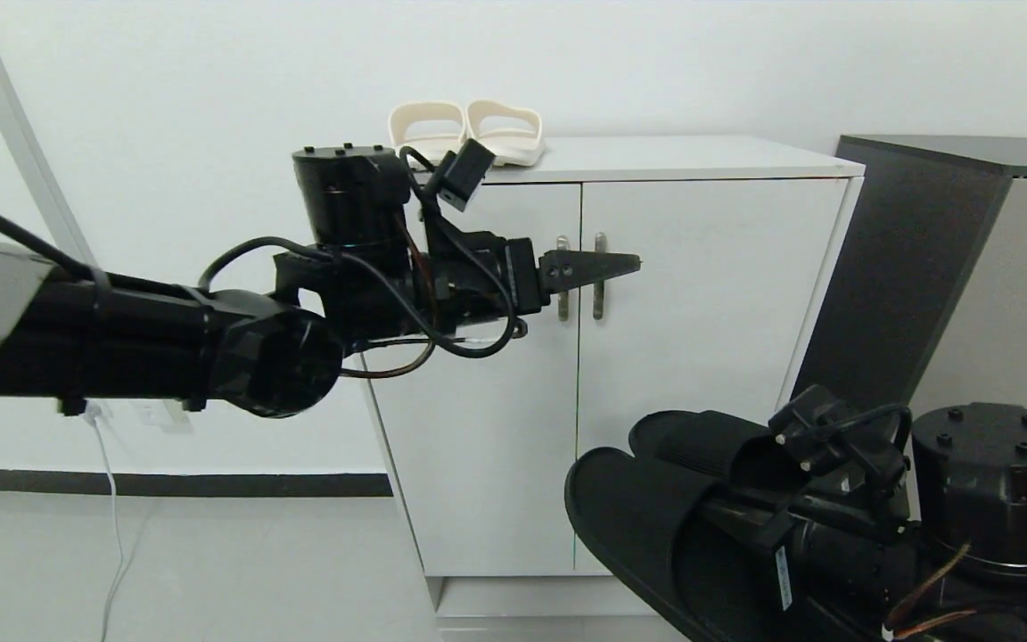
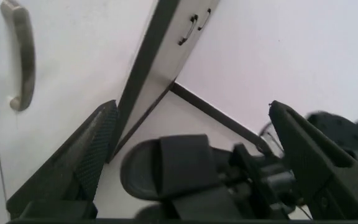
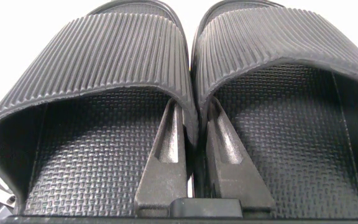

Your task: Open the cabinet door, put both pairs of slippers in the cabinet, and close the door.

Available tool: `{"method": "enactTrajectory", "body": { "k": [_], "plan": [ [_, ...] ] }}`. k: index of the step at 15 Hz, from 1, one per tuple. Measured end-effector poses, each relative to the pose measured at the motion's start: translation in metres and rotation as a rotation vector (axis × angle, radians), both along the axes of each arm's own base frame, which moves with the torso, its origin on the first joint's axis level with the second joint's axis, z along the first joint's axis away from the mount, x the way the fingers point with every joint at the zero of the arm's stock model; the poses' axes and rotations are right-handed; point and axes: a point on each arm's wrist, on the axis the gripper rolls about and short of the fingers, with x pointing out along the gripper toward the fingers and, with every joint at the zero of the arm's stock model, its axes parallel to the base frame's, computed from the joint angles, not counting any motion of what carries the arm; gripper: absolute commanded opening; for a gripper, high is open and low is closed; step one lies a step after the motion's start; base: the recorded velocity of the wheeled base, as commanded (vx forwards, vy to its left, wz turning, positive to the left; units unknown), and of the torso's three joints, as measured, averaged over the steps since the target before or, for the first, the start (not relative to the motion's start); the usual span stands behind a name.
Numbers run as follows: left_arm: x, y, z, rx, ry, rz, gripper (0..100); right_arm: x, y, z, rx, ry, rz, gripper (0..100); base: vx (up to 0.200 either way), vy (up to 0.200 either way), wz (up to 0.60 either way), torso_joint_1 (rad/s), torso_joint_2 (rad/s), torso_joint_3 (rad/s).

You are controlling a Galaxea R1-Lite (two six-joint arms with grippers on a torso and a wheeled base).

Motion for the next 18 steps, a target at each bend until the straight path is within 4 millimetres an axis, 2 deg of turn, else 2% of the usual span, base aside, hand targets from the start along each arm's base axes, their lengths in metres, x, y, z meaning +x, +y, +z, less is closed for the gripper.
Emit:
{"method": "enactTrajectory", "body": {
  "k": [4,7,14,18],
  "plan": [
    [0.02,-0.022,-0.011,-0.002,0.01,0.144,100,0.0,0.0,0.0,-0.001,0.001,0.0,0,0.0,0.0,0.0,0.0,0.0,0.0],
    [0.028,-0.039,-0.011,-0.004,0.01,0.192,100,0.0,0.0,-0.002,-0.006,0.004,-0.004,0,0.0,0.0,0.0,0.0,0.0,0.0],
    [0.044,-0.028,-0.01,0.005,0.017,0.266,100,0.0,0.0,-0.003,-0.01,0.006,-0.009,0,0.0,0.0,0.0,0.0,0.0,0.0],
    [0.053,-0.037,-0.012,0.001,0.011,0.323,100,0.001,0.0,-0.003,-0.01,0.006,-0.012,0,0.0,0.0,0.0,0.0,0.0,0.0]
  ]
}}
